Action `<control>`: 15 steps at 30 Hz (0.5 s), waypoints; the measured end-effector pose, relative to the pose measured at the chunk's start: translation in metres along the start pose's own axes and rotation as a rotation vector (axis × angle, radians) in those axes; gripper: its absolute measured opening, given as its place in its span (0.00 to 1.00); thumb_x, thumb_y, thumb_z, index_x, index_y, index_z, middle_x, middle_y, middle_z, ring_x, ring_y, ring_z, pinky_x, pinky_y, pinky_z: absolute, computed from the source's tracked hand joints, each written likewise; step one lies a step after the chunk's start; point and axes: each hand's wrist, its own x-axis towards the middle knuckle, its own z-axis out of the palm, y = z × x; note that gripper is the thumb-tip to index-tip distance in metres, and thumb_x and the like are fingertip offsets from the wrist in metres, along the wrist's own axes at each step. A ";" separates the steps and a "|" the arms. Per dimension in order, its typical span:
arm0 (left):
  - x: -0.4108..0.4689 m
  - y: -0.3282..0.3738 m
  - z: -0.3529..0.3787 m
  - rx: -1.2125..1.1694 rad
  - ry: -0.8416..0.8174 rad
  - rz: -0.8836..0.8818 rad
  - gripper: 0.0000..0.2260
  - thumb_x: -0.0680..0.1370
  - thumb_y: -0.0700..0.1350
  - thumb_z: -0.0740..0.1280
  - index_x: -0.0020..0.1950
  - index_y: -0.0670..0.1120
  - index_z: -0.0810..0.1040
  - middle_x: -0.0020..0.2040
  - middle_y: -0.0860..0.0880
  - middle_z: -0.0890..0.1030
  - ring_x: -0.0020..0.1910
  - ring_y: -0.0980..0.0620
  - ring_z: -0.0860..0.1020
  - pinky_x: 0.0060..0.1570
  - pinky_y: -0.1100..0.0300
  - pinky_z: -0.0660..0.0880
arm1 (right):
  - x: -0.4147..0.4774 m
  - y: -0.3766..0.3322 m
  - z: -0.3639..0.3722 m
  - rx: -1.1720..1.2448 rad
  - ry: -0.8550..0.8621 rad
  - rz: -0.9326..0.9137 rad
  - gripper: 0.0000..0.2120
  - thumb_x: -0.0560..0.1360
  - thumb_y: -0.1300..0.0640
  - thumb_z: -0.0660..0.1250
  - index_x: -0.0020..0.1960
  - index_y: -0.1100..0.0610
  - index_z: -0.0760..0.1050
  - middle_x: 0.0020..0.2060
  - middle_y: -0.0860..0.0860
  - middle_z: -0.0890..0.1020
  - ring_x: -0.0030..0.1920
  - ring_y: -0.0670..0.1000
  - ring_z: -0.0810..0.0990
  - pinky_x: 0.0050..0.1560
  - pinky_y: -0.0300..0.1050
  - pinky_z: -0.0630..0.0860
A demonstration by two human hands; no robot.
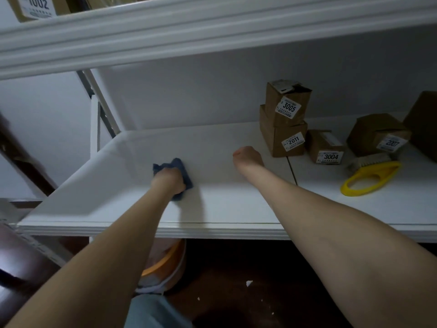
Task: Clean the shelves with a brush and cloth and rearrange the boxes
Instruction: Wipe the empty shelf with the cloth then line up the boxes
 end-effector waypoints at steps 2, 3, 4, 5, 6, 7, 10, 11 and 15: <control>-0.007 0.014 0.000 0.037 0.042 0.065 0.29 0.65 0.44 0.72 0.61 0.39 0.64 0.52 0.38 0.76 0.54 0.40 0.75 0.65 0.50 0.66 | 0.000 -0.003 -0.001 0.001 0.009 -0.010 0.16 0.79 0.58 0.58 0.62 0.62 0.77 0.61 0.59 0.78 0.62 0.60 0.75 0.56 0.45 0.73; -0.012 0.023 -0.001 0.061 0.062 0.147 0.27 0.64 0.43 0.72 0.58 0.39 0.65 0.49 0.39 0.77 0.51 0.42 0.77 0.62 0.52 0.68 | 0.000 -0.003 -0.003 -0.003 0.011 -0.020 0.16 0.79 0.58 0.57 0.62 0.62 0.77 0.61 0.59 0.78 0.62 0.60 0.75 0.56 0.45 0.72; -0.016 0.033 -0.002 0.079 0.073 0.241 0.24 0.64 0.43 0.71 0.55 0.39 0.65 0.47 0.40 0.78 0.48 0.43 0.78 0.57 0.55 0.69 | 0.000 -0.004 -0.003 -0.009 0.009 -0.031 0.16 0.79 0.58 0.57 0.61 0.62 0.77 0.61 0.60 0.78 0.62 0.60 0.76 0.55 0.45 0.72; -0.021 0.044 -0.004 0.084 0.071 0.332 0.20 0.65 0.42 0.70 0.52 0.40 0.66 0.46 0.42 0.78 0.48 0.43 0.78 0.53 0.58 0.68 | 0.000 -0.005 -0.003 -0.016 0.007 -0.043 0.16 0.79 0.58 0.57 0.60 0.62 0.77 0.60 0.59 0.78 0.61 0.60 0.76 0.52 0.44 0.72; -0.026 0.057 -0.003 0.075 0.061 0.413 0.15 0.68 0.41 0.69 0.50 0.41 0.68 0.45 0.43 0.78 0.51 0.44 0.78 0.50 0.59 0.67 | 0.000 -0.005 -0.002 -0.021 0.010 -0.053 0.15 0.79 0.58 0.56 0.59 0.62 0.78 0.59 0.59 0.79 0.60 0.60 0.76 0.49 0.43 0.70; -0.031 0.072 -0.001 0.069 0.037 0.479 0.10 0.72 0.41 0.68 0.50 0.41 0.72 0.47 0.43 0.78 0.54 0.44 0.78 0.49 0.60 0.67 | -0.001 -0.006 -0.001 -0.026 0.017 -0.060 0.15 0.79 0.58 0.56 0.57 0.62 0.78 0.58 0.59 0.79 0.59 0.60 0.77 0.47 0.42 0.69; -0.038 0.106 0.016 0.007 -0.006 0.605 0.15 0.79 0.41 0.61 0.65 0.41 0.73 0.62 0.42 0.76 0.62 0.42 0.73 0.56 0.57 0.68 | -0.003 -0.006 0.003 -0.025 0.028 -0.059 0.14 0.80 0.59 0.56 0.56 0.62 0.79 0.56 0.59 0.80 0.56 0.59 0.78 0.46 0.42 0.70; -0.036 0.111 0.020 -0.022 -0.004 0.627 0.15 0.79 0.41 0.60 0.65 0.40 0.73 0.63 0.41 0.76 0.62 0.41 0.73 0.58 0.56 0.69 | -0.003 -0.005 0.004 -0.019 0.021 -0.053 0.14 0.80 0.59 0.56 0.56 0.62 0.78 0.56 0.59 0.80 0.55 0.59 0.78 0.47 0.43 0.72; -0.021 0.106 0.017 -0.058 0.022 0.614 0.17 0.75 0.41 0.63 0.64 0.41 0.73 0.59 0.41 0.79 0.57 0.42 0.76 0.52 0.56 0.71 | 0.001 -0.001 0.003 -0.027 0.030 -0.048 0.14 0.80 0.59 0.56 0.55 0.62 0.79 0.54 0.58 0.81 0.52 0.58 0.79 0.45 0.44 0.74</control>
